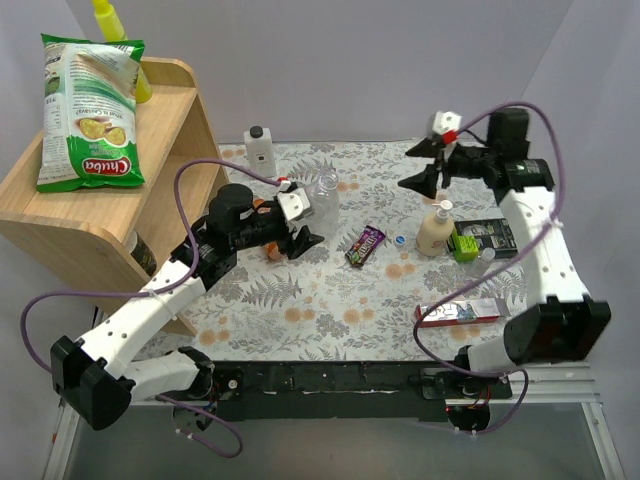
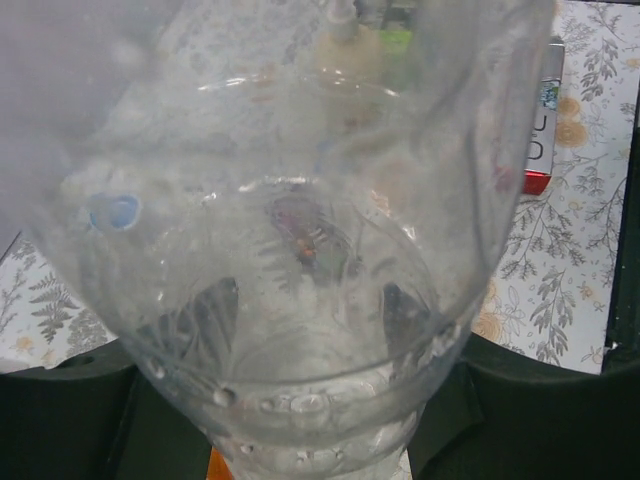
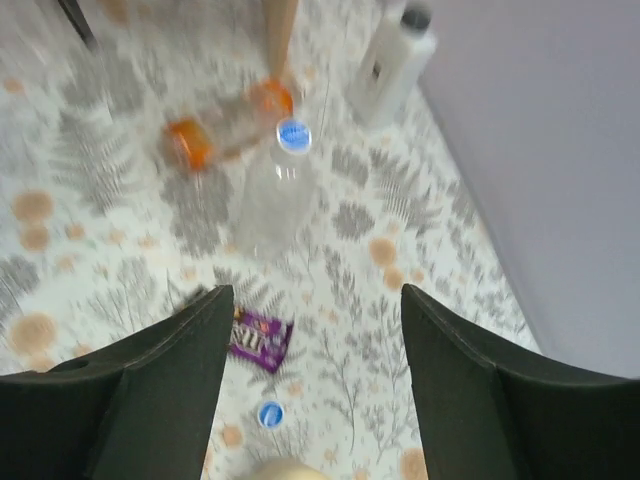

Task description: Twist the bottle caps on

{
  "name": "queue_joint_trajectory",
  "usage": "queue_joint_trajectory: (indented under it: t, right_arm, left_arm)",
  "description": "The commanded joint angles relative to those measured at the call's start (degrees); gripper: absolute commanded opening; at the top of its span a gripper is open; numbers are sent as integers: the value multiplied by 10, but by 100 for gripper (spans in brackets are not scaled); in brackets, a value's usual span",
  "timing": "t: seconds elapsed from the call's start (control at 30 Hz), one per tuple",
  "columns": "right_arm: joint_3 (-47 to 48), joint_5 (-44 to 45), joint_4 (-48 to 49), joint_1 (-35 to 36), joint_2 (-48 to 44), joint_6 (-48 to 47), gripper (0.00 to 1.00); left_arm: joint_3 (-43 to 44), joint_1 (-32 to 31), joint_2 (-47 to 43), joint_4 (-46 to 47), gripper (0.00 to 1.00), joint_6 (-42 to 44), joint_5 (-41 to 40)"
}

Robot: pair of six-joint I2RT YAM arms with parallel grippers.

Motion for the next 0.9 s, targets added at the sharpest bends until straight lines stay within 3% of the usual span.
queue_joint_trajectory:
  t: [0.0, 0.03, 0.13, 0.3, 0.47, 0.67, 0.87]
  right_arm:
    - [27, 204, -289, 55, 127, -413, 72]
    - [26, 267, -286, 65, 144, -423, 70]
    - [25, 332, -273, 89, 207, -440, 70]
    - [4, 387, -219, 108, 275, -445, 79]
    - [67, 428, -264, 117, 357, -455, 78]
    - [55, 459, -278, 125, 369, -470, 76]
    - [17, 463, -225, 131, 358, -458, 74]
  left_arm:
    - [-17, 27, -27, 12, 0, 9, -12]
    - [-18, 37, -32, 14, 0, 0, -11]
    - [-26, 56, -40, 10, 0, -1, 4]
    - [-35, 80, -50, 1, 0, 0, 6]
    - [-36, 101, -54, -8, 0, -6, 13]
    - [-46, 110, -54, -5, 0, -12, 20]
    - [-43, 113, -43, 0, 0, -20, 24]
